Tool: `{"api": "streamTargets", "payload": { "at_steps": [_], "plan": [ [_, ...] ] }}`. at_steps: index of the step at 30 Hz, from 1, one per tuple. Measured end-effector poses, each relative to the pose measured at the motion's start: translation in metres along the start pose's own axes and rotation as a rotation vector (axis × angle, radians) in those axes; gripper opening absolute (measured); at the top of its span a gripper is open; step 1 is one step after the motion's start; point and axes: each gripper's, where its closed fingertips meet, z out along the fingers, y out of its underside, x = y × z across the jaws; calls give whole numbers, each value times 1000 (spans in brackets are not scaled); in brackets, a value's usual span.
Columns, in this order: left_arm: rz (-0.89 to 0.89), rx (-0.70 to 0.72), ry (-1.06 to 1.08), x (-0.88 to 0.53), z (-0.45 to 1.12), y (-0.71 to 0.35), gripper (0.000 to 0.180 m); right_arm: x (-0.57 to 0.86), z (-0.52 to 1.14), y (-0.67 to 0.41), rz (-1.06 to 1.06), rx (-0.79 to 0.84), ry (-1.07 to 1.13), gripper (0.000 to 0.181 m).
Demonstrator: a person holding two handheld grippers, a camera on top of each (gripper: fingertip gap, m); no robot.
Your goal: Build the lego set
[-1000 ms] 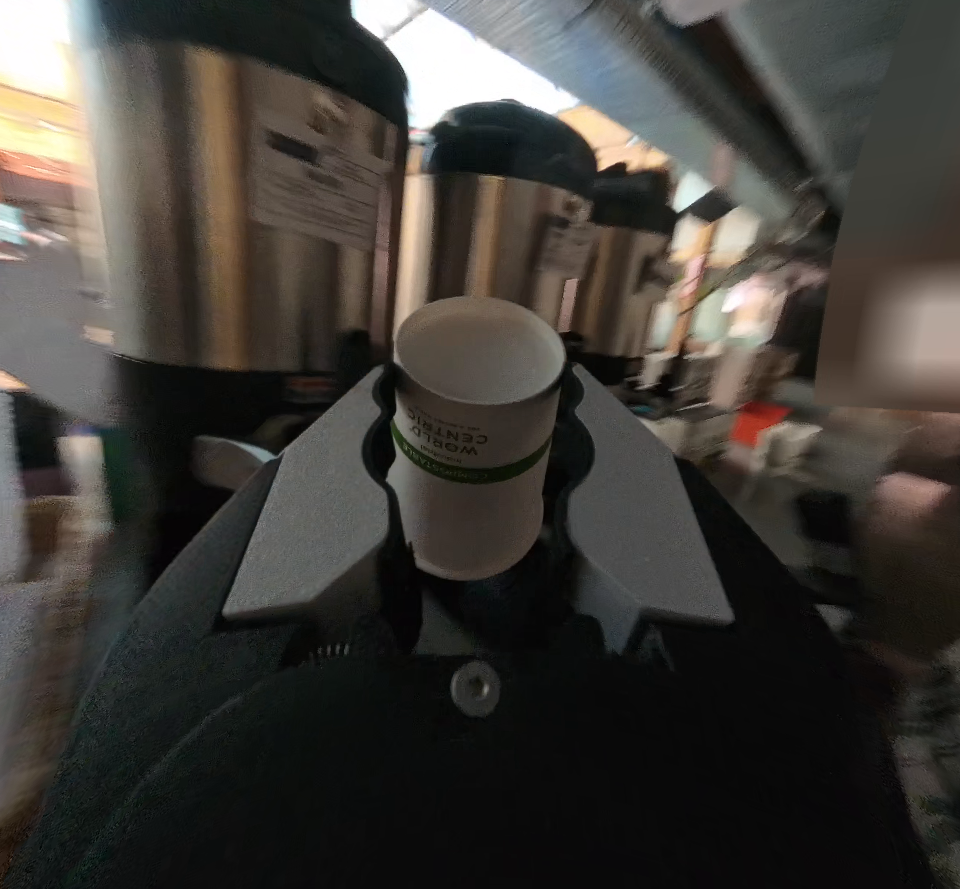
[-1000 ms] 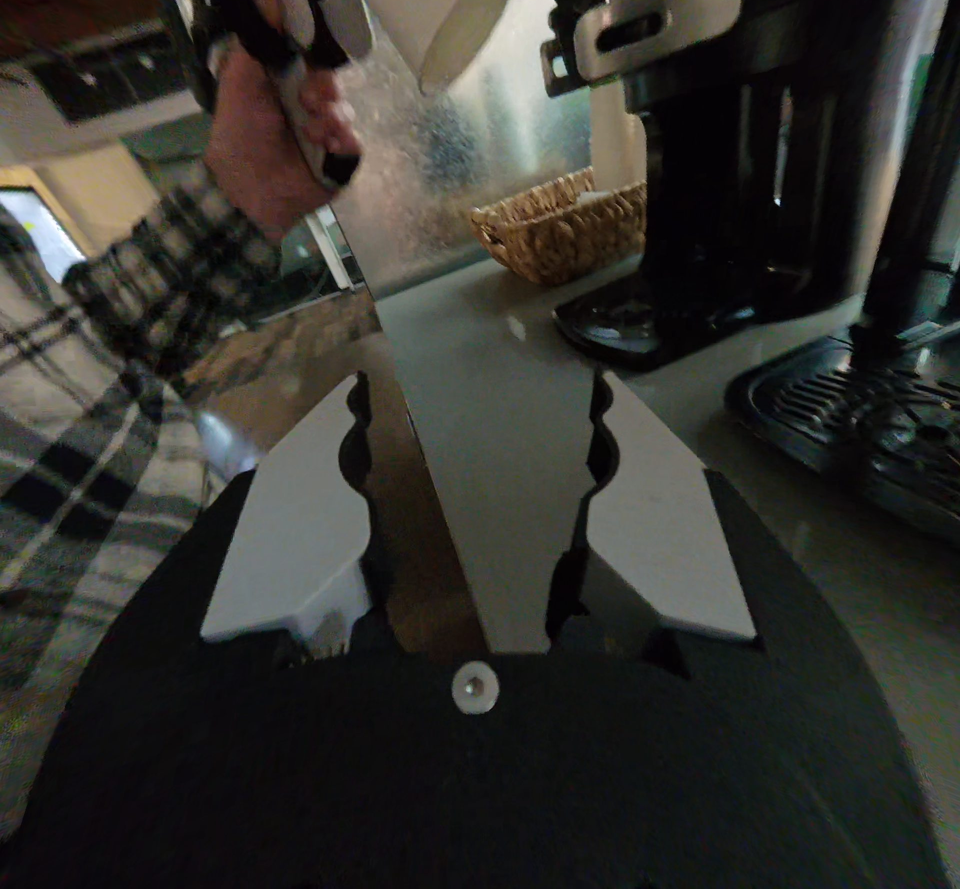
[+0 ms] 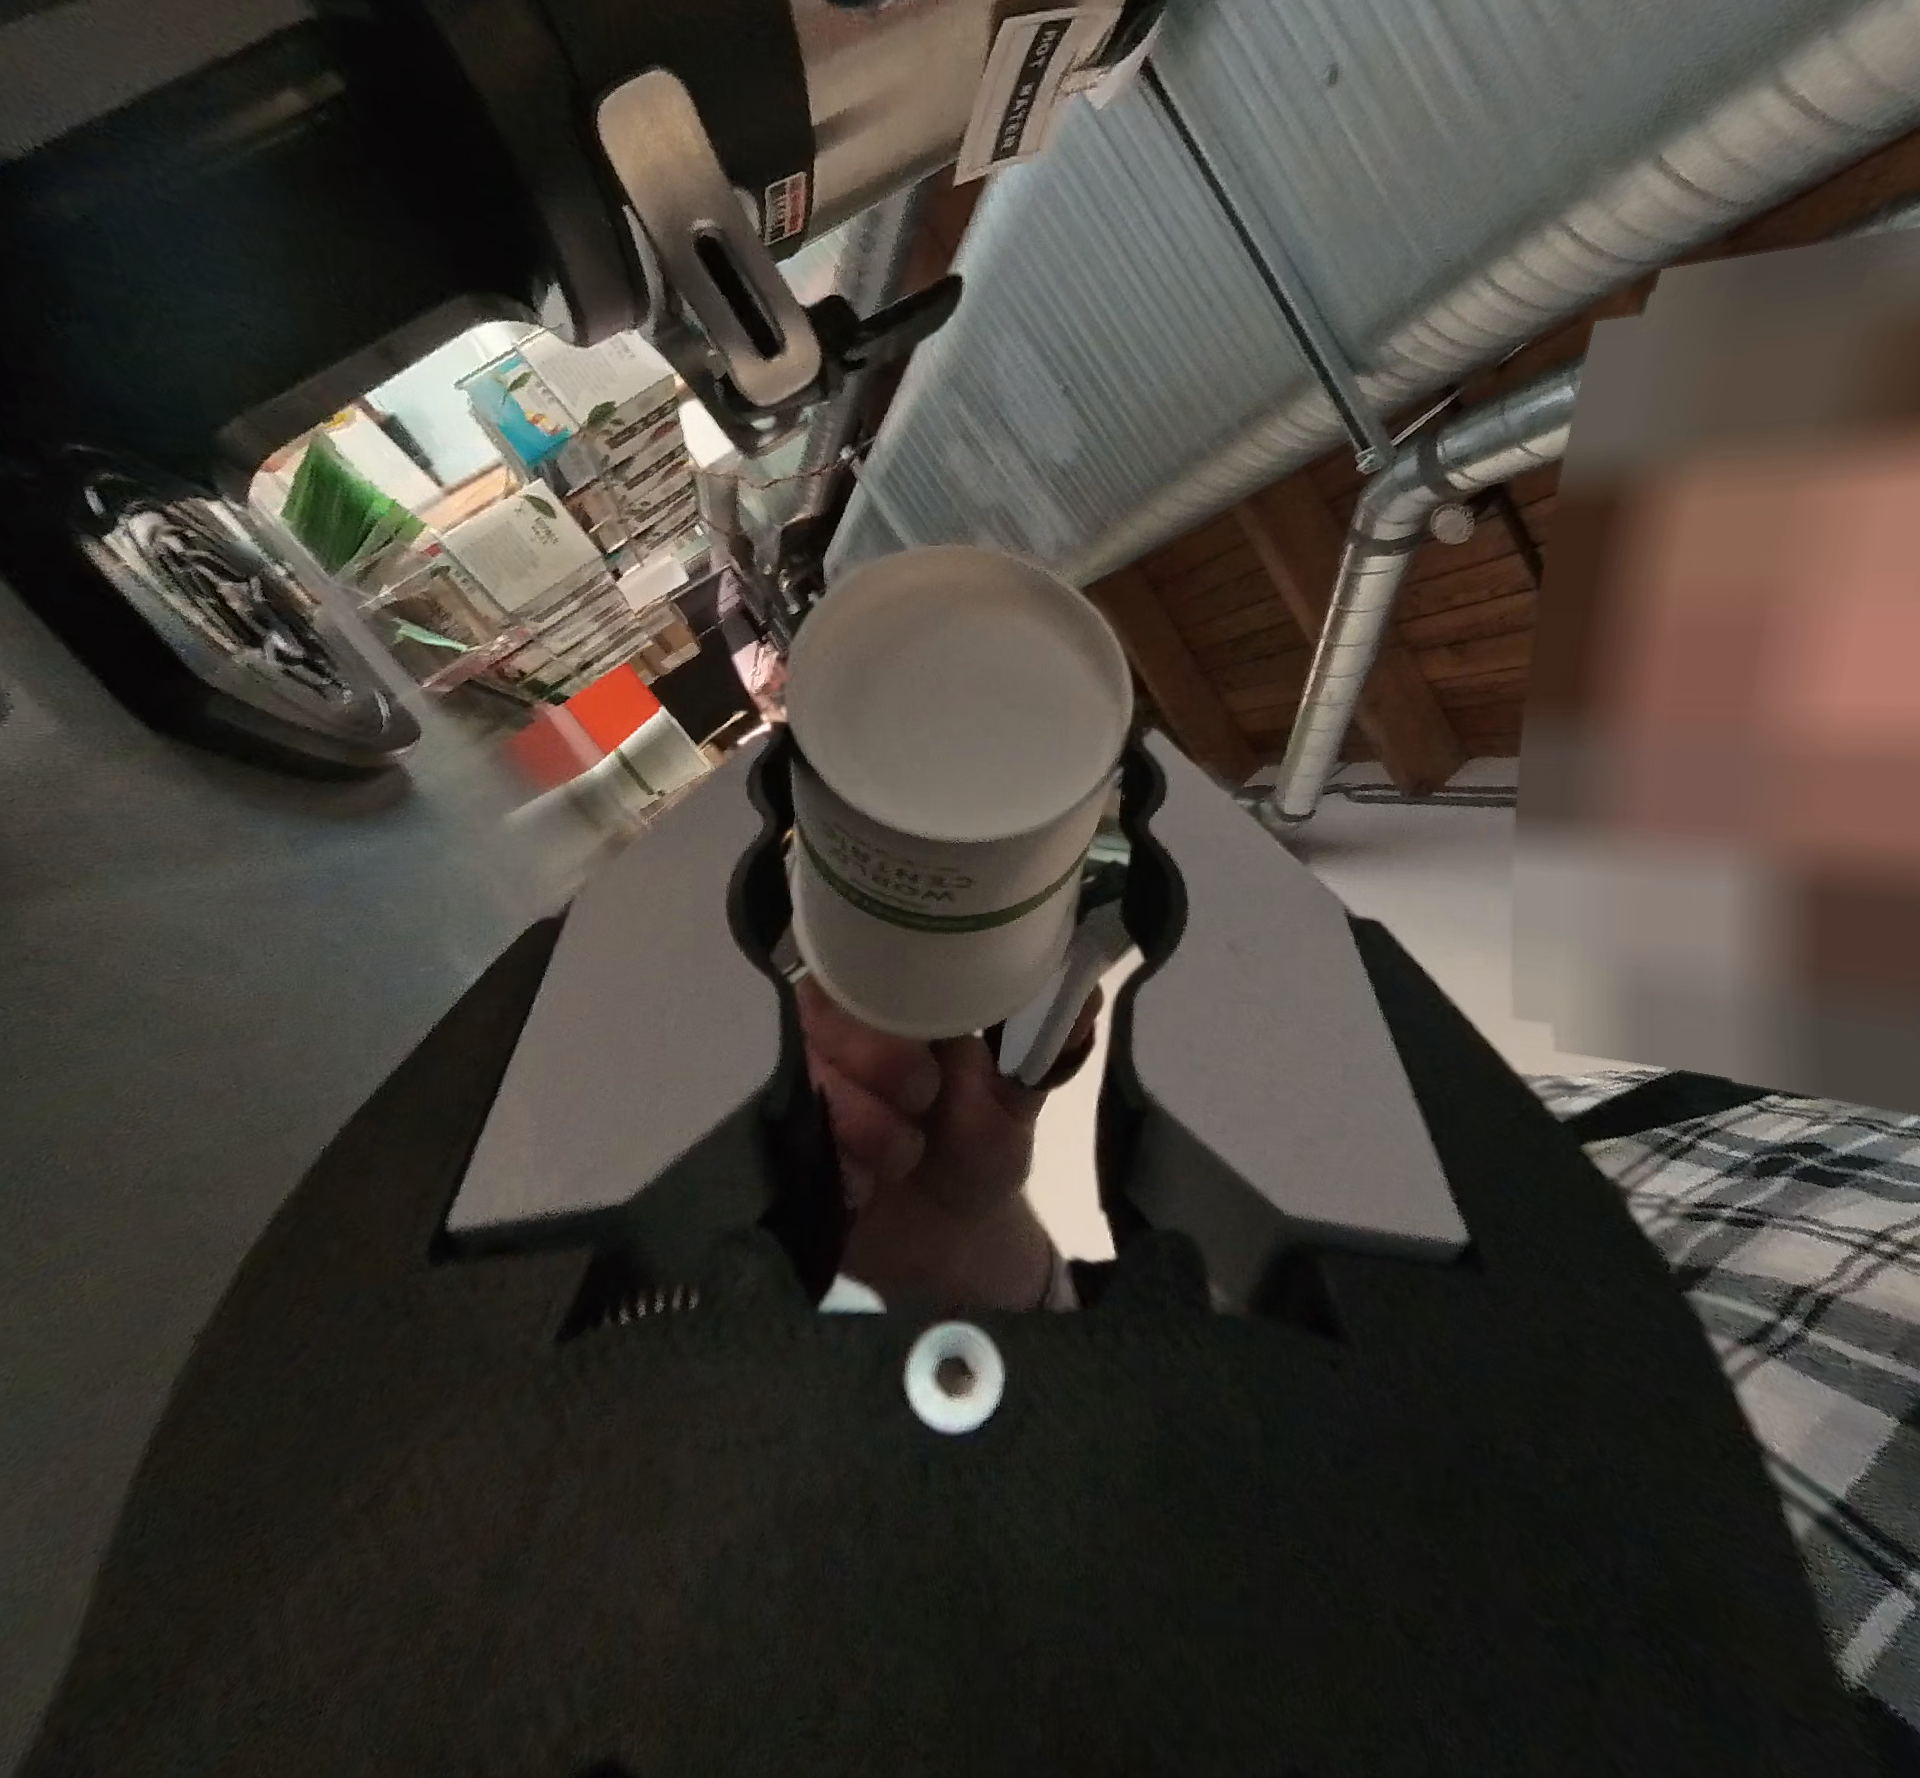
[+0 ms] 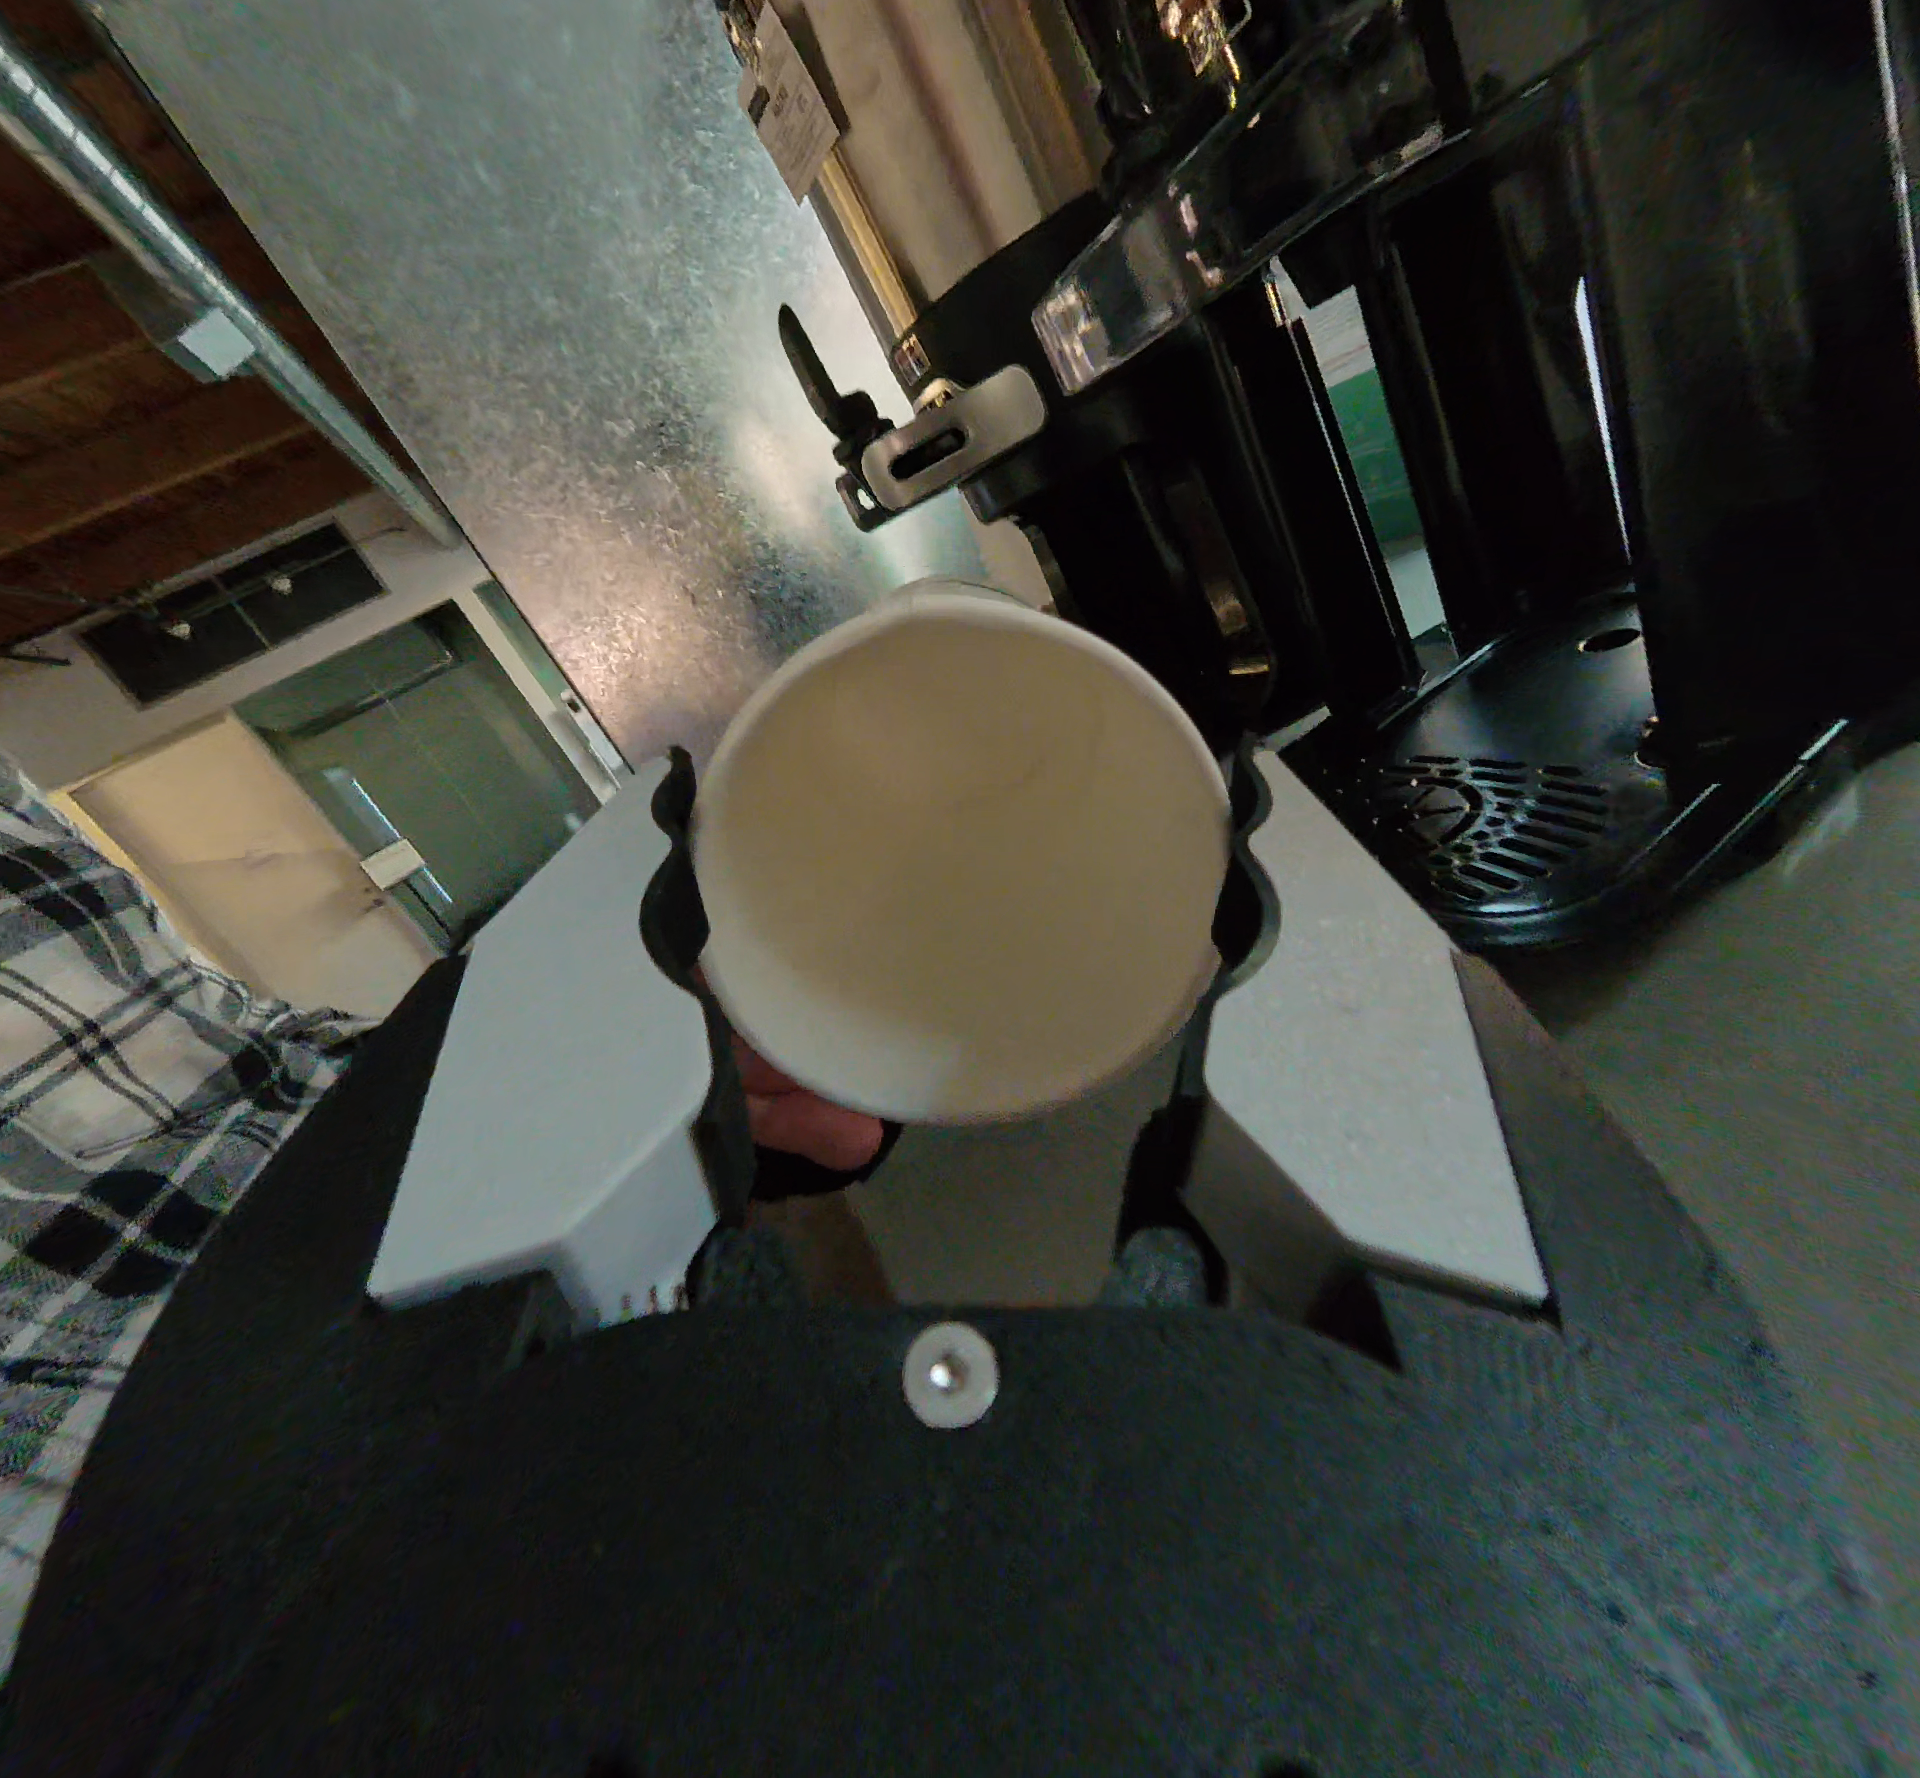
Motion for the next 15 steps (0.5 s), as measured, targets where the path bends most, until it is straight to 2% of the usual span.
{"api": "streamTargets", "payload": {
  "at_steps": [6, 9, 12, 15],
  "plan": [
    [106, -100, -121, -8, -22, -10, 71, 10, 14, 2, -53, -126, 45, 94],
    [272, -144, -270, -8, -59, -33, 81, 22, 22, 8, -119, -246, 99, 94],
    [457, -164, -459, 1, -116, -77, 80, 32, 28, 17, -161, -384, 125, 94],
    [731, -174, -783, 20, -198, -148, 73, 40, 32, 26, -220, -528, 154, 94]
  ]
}}
